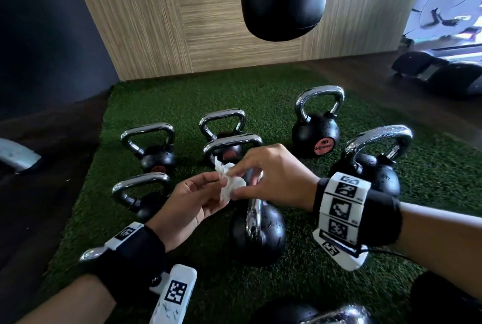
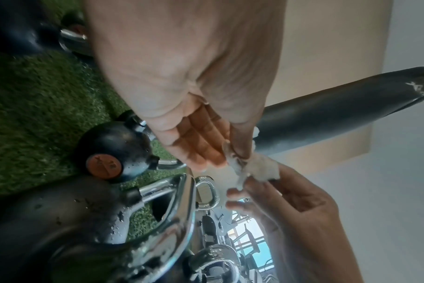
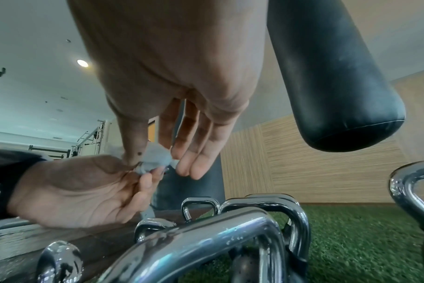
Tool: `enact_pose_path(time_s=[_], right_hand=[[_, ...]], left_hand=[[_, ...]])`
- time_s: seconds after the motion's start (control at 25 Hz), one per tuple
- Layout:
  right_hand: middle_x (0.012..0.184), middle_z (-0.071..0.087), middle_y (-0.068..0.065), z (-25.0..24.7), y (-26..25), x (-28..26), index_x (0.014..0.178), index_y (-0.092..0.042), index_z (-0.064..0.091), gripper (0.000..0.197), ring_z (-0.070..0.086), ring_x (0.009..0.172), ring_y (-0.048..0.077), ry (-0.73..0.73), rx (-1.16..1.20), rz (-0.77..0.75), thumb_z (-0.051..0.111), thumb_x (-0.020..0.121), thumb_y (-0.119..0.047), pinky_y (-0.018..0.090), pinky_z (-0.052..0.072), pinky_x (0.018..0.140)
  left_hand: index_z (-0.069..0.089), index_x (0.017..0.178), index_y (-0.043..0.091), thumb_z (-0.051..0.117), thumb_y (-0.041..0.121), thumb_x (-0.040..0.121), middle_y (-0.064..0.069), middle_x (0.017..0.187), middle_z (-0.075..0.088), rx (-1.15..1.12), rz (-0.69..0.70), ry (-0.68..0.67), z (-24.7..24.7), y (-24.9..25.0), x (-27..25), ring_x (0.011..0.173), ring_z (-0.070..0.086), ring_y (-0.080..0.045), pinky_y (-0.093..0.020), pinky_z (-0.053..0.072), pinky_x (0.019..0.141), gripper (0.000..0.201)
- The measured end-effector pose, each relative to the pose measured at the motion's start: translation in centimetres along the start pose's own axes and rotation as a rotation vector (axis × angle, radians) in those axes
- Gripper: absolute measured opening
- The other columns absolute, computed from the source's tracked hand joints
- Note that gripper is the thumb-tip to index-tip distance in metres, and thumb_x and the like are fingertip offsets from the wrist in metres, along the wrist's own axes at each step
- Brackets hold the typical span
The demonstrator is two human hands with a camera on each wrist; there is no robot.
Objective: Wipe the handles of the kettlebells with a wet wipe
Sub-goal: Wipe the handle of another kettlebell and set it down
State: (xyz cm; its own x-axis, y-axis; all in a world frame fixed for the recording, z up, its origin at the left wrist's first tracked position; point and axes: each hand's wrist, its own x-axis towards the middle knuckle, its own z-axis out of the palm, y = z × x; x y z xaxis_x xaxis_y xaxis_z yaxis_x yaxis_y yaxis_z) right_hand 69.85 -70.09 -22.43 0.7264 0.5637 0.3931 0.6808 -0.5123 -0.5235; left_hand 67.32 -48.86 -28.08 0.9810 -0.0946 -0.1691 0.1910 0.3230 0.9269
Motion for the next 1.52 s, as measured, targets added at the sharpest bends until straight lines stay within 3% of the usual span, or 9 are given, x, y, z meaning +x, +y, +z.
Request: enact_pose_path(time_s=[0.16, 0.36, 0.44, 0.56, 0.68, 0.8, 1.0, 1.32, 1.52], right_hand=[[0.073, 0.072, -0.014, 0.4, 0.0, 0.4, 0.091, -0.022, 0.081, 0.025, 0.066, 0.064, -0.001, 0.150, 0.099, 0.075, 0.091, 0.069, -0.029, 0.013, 0.053, 0.063], [0.071, 0.073, -0.018, 1.4, 1.4, 0.4, 0.092, -0.024, 0.081, 0.023, 0.067, 0.064, -0.009, 0.277, 0.201, 0.177, 0.087, 0.070, -0.021, 0.004, 0.048, 0.059], [0.071, 0.073, -0.019, 1.0, 3.4, 1.3, 0.092, -0.025, 0.081, 0.023, 0.068, 0.064, -0.007, 0.376, 0.213, 0.271, 0.087, 0.069, -0.023, 0.006, 0.052, 0.060], [0.069, 0.076, -0.005, 1.3, 7.7, 2.1, 0.085, -0.020, 0.081, 0.017, 0.072, 0.058, 0.009, 0.455, 0.372, 0.574, 0.088, 0.070, -0.018, 0.032, 0.065, 0.066], [0.065, 0.076, 0.004, 3.7, 11.1, 0.5, 0.072, -0.015, 0.079, 0.011, 0.068, 0.053, 0.014, 0.413, 0.412, 0.891, 0.089, 0.068, -0.016, 0.046, 0.065, 0.065], [0.066, 0.075, 0.010, 6.1, 12.9, -1.4, 0.073, -0.010, 0.078, 0.006, 0.067, 0.055, 0.018, 0.222, 0.446, 1.012, 0.083, 0.072, -0.007, 0.049, 0.064, 0.070], [0.093, 0.076, 0.021, 8.4, 13.7, -1.5, 0.097, 0.000, 0.077, 0.022, 0.070, 0.076, 0.025, 0.131, 0.563, 0.958, 0.085, 0.076, -0.002, 0.047, 0.062, 0.081], [0.078, 0.077, 0.005, 9.0, 13.7, -1.5, 0.082, -0.019, 0.075, 0.017, 0.071, 0.057, 0.013, 0.326, 0.589, 0.799, 0.087, 0.076, -0.008, 0.029, 0.062, 0.060], [0.084, 0.077, 0.009, 8.1, 13.8, -0.3, 0.083, -0.014, 0.072, 0.015, 0.075, 0.070, 0.025, 0.369, 0.435, 0.645, 0.086, 0.077, -0.011, 0.041, 0.064, 0.067]], left_hand=[[0.077, 0.090, 0.013, 0.074, 0.020, 0.075, -0.005, 0.090, 0.068, -0.011, -0.014, 0.002, 1.4, 0.5, -0.6, 0.072, 0.063, -0.010, -0.023, 0.060, 0.070, 0.018], [0.069, 0.112, 0.016, 0.062, 0.029, 0.095, 0.000, 0.101, 0.075, 0.180, -0.070, -0.044, 2.4, 1.6, -0.2, 0.080, 0.069, -0.017, -0.032, 0.055, 0.076, 0.023], [0.060, 0.119, 0.016, 0.054, 0.006, 0.098, -0.006, 0.114, 0.075, 0.350, -0.042, -0.022, 2.8, 1.2, 0.5, 0.084, 0.068, -0.019, -0.032, 0.050, 0.076, 0.024], [0.048, 0.133, 0.011, 0.049, -0.023, 0.086, -0.017, 0.139, 0.056, 0.812, -0.039, -0.091, 1.3, -1.0, 1.6, 0.100, 0.058, -0.021, -0.022, 0.046, 0.065, 0.058], [0.026, 0.155, 0.009, 0.079, -0.011, 0.073, -0.011, 0.157, 0.035, 1.237, -0.120, -0.343, 0.0, -3.7, 2.6, 0.139, 0.041, -0.023, -0.018, 0.044, 0.096, 0.099], [0.031, 0.150, 0.010, 0.100, 0.015, 0.044, -0.003, 0.151, 0.040, 1.319, 0.039, -0.487, 0.3, -6.2, 3.6, 0.142, 0.039, -0.021, -0.035, 0.031, 0.121, 0.127], [-0.008, 0.157, 0.033, 0.090, 0.062, 0.051, 0.016, 0.163, -0.007, 1.498, 0.137, -0.435, 0.2, -10.4, 5.2, 0.154, 0.000, -0.016, -0.033, 0.011, 0.127, 0.147], [0.016, 0.154, 0.025, 0.096, 0.041, 0.057, 0.004, 0.159, 0.023, 1.272, 0.198, -0.341, 0.2, -11.0, 5.2, 0.151, 0.021, -0.019, -0.046, 0.027, 0.123, 0.127], [0.012, 0.154, 0.028, 0.095, 0.043, 0.058, 0.004, 0.158, 0.025, 1.217, 0.139, -0.358, 0.1, -10.5, 5.3, 0.149, 0.025, -0.016, -0.046, 0.030, 0.122, 0.128]])
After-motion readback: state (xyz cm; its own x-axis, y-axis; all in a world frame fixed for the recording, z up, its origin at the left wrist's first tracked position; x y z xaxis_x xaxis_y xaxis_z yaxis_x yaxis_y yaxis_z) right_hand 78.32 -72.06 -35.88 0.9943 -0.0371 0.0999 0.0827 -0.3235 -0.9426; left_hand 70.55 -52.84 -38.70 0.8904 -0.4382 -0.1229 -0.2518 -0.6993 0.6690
